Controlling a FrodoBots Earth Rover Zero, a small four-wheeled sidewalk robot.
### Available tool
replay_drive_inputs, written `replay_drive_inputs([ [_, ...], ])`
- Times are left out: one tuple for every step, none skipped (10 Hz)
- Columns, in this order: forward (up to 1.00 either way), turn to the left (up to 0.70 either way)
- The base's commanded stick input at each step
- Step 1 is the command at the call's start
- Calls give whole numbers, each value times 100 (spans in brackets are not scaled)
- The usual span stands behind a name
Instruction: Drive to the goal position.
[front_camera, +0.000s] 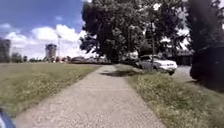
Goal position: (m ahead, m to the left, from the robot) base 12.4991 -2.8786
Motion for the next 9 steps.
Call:
replay_drive_inputs([
  [70, 1],
  [70, 25],
  [70, 35],
  [70, 35],
  [70, 35],
  [70, 35],
  [70, 35],
  [70, 35],
  [70, 21],
])
